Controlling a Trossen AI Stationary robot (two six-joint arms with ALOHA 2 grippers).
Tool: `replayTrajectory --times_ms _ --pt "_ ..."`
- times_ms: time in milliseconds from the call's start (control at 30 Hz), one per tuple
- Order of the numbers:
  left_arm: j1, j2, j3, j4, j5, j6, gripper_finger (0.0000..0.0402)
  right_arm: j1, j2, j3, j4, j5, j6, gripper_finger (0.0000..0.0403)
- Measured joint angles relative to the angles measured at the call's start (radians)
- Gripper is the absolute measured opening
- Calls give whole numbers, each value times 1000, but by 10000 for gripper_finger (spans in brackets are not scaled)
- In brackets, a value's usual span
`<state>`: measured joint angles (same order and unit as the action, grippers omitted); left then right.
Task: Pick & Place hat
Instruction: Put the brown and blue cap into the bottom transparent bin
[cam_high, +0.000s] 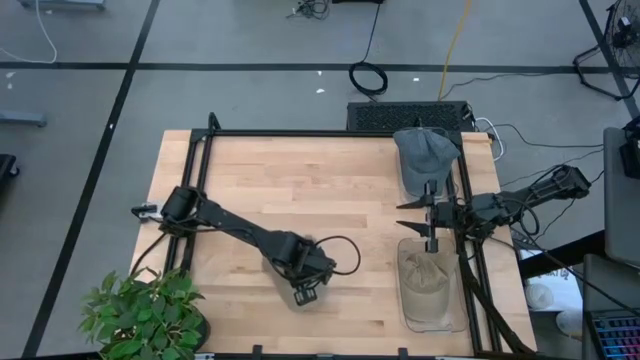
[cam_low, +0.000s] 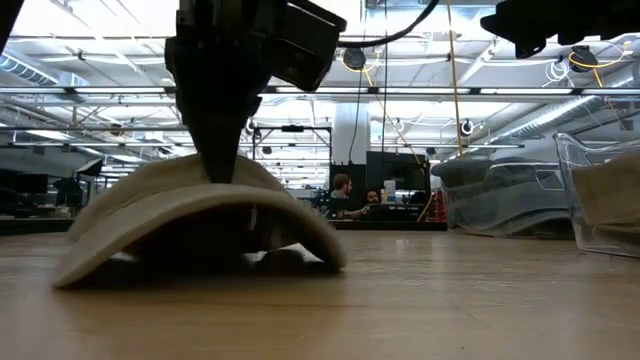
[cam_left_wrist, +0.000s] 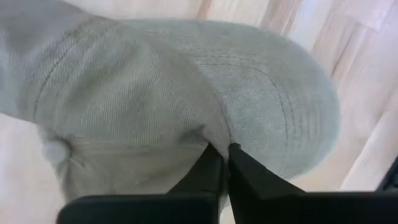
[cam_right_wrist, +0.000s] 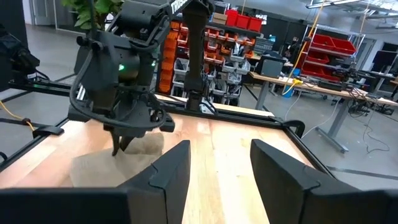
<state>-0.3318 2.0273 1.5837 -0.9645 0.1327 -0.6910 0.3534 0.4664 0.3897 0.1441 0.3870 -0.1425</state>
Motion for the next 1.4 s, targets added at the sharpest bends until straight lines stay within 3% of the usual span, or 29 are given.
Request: replayTrajectory --times_ms 100,300,400,567,667,833,1000,1100,1167,1400 --pt "7 -19 7 -71 -44 42 7 0 0 0 1 0 8 155" --pt "15 -35 129 -314 -302 121 5 0 0 0 2 2 47 154" --pt "16 -36 205 -349 -431 262 5 -7 11 0 12 2 80 153" --pt "-9 -35 270 -324 -537 745 7 -33 58 0 4 -1 217 153" --pt "-33 -35 273 -278 -652 1039 11 -50 99 0 0 -58 274 153" --pt "-35 -35 274 -126 -1002 1251 11 -105 164 -1 45 -233 344 153" --pt "-38 -35 273 38 -1119 1538 7 -219 208 23 69 -281 392 153" --pt "-44 -35 273 118 -1138 1673 9 -318 208 50 70 -300 398 153" --pt "-44 -35 273 149 -1138 1741 5 -391 213 73 70 -395 419 153" --pt "-58 -35 273 168 -1163 1855 5 -620 272 143 122 -901 590 153"
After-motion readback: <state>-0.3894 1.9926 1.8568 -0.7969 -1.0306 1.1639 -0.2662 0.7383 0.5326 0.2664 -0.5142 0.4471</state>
